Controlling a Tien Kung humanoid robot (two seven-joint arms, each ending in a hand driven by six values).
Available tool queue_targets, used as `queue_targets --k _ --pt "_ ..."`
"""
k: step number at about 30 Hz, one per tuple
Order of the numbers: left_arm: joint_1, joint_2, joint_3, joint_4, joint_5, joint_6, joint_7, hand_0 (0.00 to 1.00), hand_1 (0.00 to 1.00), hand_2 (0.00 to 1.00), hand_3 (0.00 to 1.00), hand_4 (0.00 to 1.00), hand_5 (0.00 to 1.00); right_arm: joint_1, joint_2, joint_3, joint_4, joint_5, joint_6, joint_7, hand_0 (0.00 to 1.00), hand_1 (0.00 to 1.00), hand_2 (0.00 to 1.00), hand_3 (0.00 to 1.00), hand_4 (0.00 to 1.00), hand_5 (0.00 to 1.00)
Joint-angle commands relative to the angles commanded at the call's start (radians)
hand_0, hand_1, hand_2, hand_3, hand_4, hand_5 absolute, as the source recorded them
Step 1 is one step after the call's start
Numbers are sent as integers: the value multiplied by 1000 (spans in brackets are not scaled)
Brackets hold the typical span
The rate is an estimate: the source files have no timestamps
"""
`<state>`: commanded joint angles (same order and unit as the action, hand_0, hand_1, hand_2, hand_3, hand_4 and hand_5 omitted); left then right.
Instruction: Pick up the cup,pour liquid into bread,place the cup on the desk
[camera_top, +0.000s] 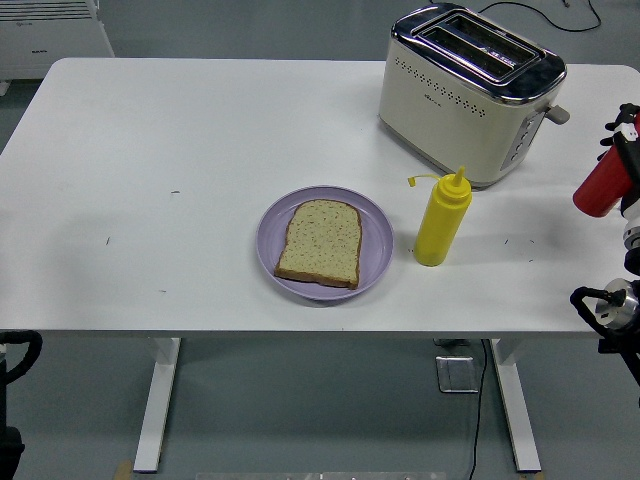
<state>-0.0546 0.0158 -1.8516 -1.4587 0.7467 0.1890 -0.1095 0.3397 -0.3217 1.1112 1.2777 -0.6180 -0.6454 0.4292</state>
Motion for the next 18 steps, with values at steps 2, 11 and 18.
queue_targets --k 2,11,18 --pt "1 0 1 0 0 0 0 779 800 813 726 632 998 -3 3 -22 -16 8 0 24 179 252 331 387 266 154" --pt "3 1 5 0 0 0 0 778 799 812 726 632 998 8 16 -111 -69 55 0 149 192 256 332 389 272 160" --pt "2 1 1 0 0 1 0 778 799 812 726 634 998 26 35 -190 -110 95 0 207 207 265 340 392 281 173"
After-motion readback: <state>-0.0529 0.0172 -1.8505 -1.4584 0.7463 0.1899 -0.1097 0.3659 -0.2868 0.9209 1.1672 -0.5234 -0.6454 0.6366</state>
